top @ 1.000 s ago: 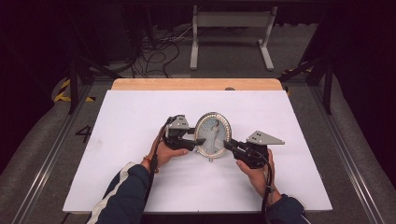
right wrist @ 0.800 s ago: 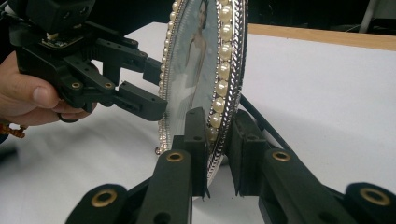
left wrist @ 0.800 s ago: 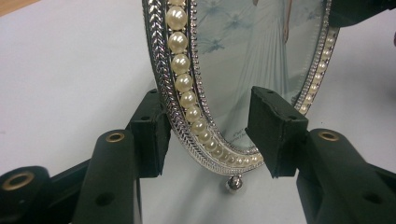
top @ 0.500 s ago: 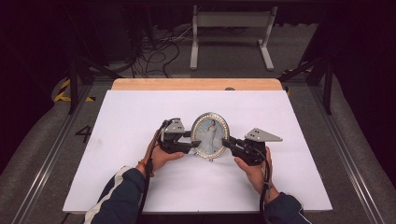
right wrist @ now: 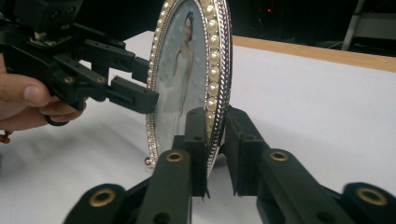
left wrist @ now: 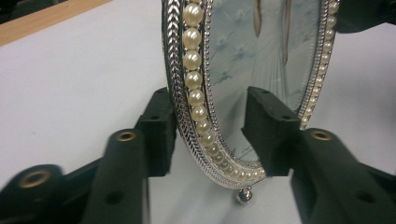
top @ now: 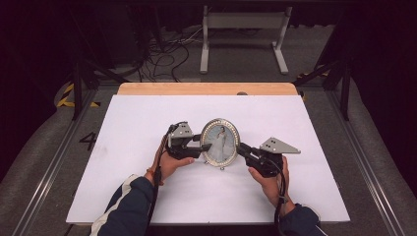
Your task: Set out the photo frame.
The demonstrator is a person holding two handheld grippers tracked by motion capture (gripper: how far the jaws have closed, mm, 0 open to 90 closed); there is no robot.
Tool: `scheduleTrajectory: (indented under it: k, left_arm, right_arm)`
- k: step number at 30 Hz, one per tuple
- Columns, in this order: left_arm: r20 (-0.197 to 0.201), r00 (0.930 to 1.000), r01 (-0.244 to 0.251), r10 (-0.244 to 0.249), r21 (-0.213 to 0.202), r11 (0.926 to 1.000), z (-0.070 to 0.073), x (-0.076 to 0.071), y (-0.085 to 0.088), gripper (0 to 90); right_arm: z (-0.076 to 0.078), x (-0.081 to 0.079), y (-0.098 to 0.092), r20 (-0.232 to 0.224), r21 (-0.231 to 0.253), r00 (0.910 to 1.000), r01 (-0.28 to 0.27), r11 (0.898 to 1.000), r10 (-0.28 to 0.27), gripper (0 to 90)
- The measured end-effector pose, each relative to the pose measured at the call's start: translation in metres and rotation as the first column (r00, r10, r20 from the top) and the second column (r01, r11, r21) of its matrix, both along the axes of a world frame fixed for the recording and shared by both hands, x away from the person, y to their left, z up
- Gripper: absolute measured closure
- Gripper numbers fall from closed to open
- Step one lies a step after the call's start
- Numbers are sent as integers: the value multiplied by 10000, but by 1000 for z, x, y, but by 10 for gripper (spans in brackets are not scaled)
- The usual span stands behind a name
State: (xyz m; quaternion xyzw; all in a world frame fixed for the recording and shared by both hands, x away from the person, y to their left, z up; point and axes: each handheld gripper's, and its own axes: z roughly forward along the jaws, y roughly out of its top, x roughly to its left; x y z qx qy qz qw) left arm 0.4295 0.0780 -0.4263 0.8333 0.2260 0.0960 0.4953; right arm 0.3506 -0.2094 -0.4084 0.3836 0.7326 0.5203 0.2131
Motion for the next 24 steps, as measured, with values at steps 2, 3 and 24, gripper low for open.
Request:
scheduleTrajectory:
  k: [2, 3, 24]
  left_arm:
    - [-86, 9999, -88, 89, 84, 9999, 0, 0, 1, 598]
    - [-158, 9998, -91, 91, 27, 10000, 0, 0, 1, 609]
    - [-196, 9990, -390, 394, 194, 9991, -2, -14, 10, 674]
  right_arm:
    - [0, 0, 0, -24, 8, 10000, 23, 10000, -23, 814]
    - [0, 0, 0, 15, -5, 10000, 29, 10000, -29, 821]
    - [-2, 11, 5, 34, -50, 9996, 270, 9996, -270, 817]
